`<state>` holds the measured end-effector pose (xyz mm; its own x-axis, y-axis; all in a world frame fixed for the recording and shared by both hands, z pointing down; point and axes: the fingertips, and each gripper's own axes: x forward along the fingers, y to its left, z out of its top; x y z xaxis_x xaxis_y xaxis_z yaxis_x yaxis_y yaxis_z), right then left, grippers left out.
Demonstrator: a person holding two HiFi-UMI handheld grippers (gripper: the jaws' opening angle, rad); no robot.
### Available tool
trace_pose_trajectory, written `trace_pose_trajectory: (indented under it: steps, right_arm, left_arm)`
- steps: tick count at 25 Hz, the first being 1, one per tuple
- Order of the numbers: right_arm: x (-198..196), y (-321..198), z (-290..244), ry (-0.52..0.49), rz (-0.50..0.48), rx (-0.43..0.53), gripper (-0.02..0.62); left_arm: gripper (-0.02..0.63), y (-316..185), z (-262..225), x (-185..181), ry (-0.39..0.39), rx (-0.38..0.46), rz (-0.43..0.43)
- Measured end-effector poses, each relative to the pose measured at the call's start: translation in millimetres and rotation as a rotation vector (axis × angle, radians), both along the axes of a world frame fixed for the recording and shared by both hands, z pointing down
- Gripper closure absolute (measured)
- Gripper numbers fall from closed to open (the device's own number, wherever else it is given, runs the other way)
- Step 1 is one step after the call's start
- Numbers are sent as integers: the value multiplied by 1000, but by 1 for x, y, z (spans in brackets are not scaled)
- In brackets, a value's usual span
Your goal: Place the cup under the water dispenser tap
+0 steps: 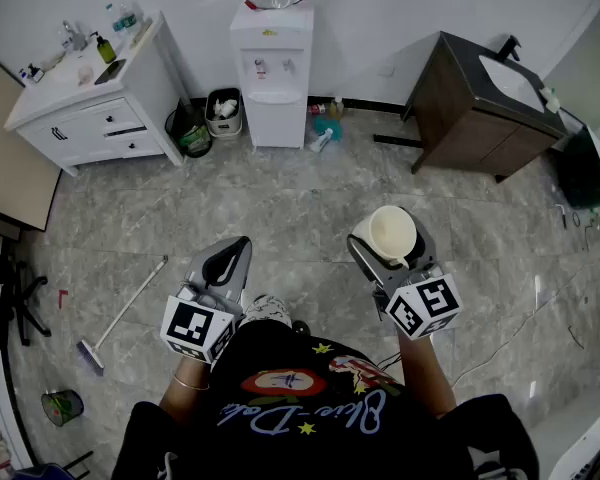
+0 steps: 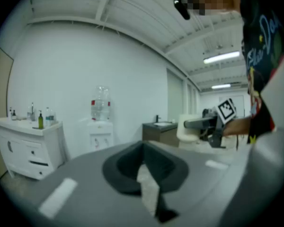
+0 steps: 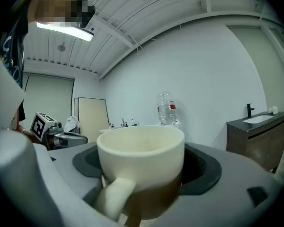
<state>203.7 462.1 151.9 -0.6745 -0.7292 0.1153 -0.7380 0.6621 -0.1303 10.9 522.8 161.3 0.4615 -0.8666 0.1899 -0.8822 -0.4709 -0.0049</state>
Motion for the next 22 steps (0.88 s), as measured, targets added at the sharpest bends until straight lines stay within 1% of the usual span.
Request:
trace_pose_trajectory:
  steps: [3, 6, 10, 12, 15, 19, 21, 22]
  right_arm:
    - [-3, -23, 3, 4, 6, 9, 169]
    - [-12, -43, 9, 14, -2, 10, 170]
    - [-24, -83, 23, 32, 6, -3, 170]
    - [-30, -114, 30, 34, 23, -2, 169]
    - [-45, -173, 41, 37, 37, -7, 169]
    - [-84, -270, 47, 41, 27, 8, 169]
    - [-108, -326, 51, 40, 24, 17, 170]
    - [-122, -356, 55, 40, 19, 19, 169]
  left_arm:
    - [607, -18, 6, -2, 3, 2, 8]
    - [608, -38, 18, -12, 7, -14, -2]
    - [609, -89, 32, -29, 32, -14, -1]
    - [608, -129, 40, -35, 45, -13, 17]
    - [609, -201, 52, -43, 55, -16, 56]
    - [607, -303, 55, -59, 39, 19, 123]
    - [609, -354, 60, -71, 21, 14, 151]
    - [608, -380, 62, -79, 28, 1, 156]
